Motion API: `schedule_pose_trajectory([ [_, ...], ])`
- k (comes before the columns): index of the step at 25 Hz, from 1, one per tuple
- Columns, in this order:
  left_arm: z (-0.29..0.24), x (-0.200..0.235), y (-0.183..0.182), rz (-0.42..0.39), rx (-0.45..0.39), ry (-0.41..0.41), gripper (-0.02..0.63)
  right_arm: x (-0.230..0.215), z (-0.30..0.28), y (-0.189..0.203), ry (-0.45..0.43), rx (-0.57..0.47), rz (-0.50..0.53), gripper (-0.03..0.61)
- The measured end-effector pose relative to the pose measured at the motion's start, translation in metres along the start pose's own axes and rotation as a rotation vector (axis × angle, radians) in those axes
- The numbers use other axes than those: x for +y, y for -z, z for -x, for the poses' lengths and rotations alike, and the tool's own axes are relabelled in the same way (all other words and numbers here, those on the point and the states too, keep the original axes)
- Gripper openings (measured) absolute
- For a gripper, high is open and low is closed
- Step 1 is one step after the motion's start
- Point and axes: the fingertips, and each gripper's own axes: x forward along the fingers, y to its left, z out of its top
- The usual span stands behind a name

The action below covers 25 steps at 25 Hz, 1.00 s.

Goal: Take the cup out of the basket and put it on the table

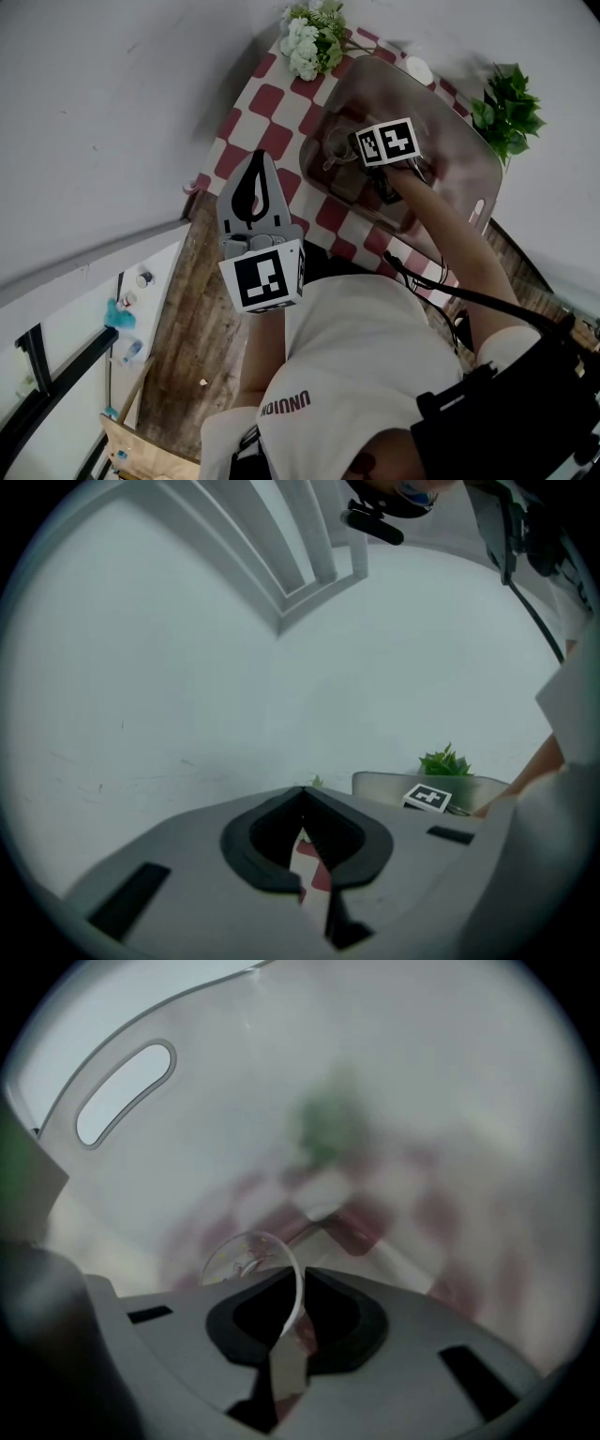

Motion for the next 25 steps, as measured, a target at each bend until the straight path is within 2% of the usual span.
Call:
schedule_pose_trajectory([
  [6, 0.001, 0.001, 0.0, 0.002, -0.009, -0.003, 0.012, 0.004, 0.01, -0.008, -0.002, -0.021, 0.037, 0.043],
  [12, 0.002, -0.002, -0.002, 0.004, -0.011, -0.002, 0.012, 0.012, 0.022, -0.017, 0.015, -0.044, 0.138, 0.043],
  [25, 0.006, -0.006, -0.008, -0.006, -0.03, 0.006, 0.012, 0.021, 0.048, -0.03, -0.003, -0.102, 0.153, 0.043],
])
